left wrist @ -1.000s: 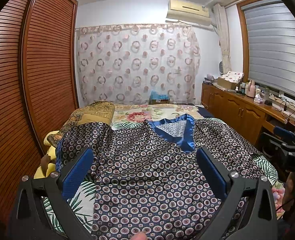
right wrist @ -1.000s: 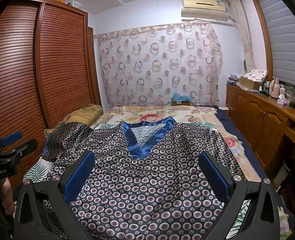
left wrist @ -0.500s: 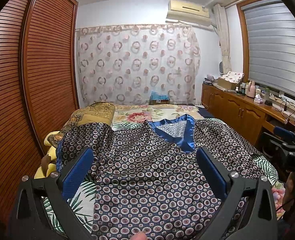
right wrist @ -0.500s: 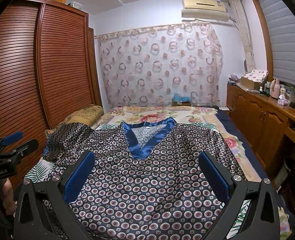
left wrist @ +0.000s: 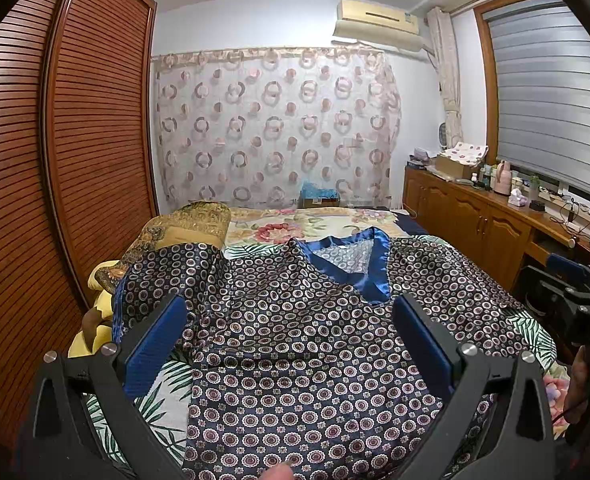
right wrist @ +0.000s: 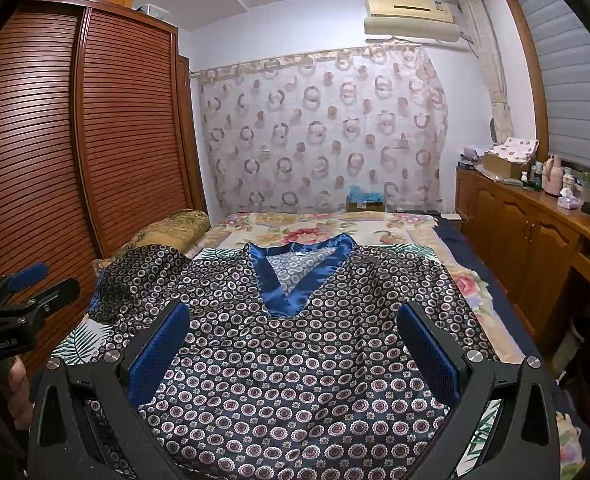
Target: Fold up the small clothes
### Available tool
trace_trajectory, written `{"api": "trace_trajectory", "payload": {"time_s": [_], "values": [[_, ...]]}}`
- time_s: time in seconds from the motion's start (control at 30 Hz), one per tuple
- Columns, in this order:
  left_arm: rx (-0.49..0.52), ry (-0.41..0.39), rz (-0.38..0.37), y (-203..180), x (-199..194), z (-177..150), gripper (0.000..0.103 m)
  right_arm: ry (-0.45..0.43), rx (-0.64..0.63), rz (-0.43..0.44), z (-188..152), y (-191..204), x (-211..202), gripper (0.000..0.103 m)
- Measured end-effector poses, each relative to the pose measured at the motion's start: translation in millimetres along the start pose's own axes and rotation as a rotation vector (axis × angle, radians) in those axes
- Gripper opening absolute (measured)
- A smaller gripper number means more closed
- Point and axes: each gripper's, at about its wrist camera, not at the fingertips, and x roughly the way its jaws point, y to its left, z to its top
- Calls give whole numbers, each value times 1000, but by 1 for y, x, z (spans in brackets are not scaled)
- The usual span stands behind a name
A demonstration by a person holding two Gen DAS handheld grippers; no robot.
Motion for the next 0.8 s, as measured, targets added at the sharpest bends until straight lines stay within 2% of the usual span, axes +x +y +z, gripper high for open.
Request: {"api": "trace_trajectory", "payload": {"time_s": [0.17, 0.4, 0.5, 0.6, 0.8], "values": [[-4, 32, 13, 12, 12, -8, 103, 25, -5, 28, -6, 2, 14, 103], [21, 136, 65, 38, 42, -27, 103, 74, -27, 63, -14, 3, 45, 103], [30, 154, 87, 52, 51, -34, 103, 89, -44, 74, -16, 5, 58, 103], [-3, 184, 78, 72, 61, -40, 103, 111, -58, 73, -18, 6, 74, 103], [-4, 233, 113, 109, 74, -49, 103, 150, -85, 99, -22, 13, 95, 103]]}}
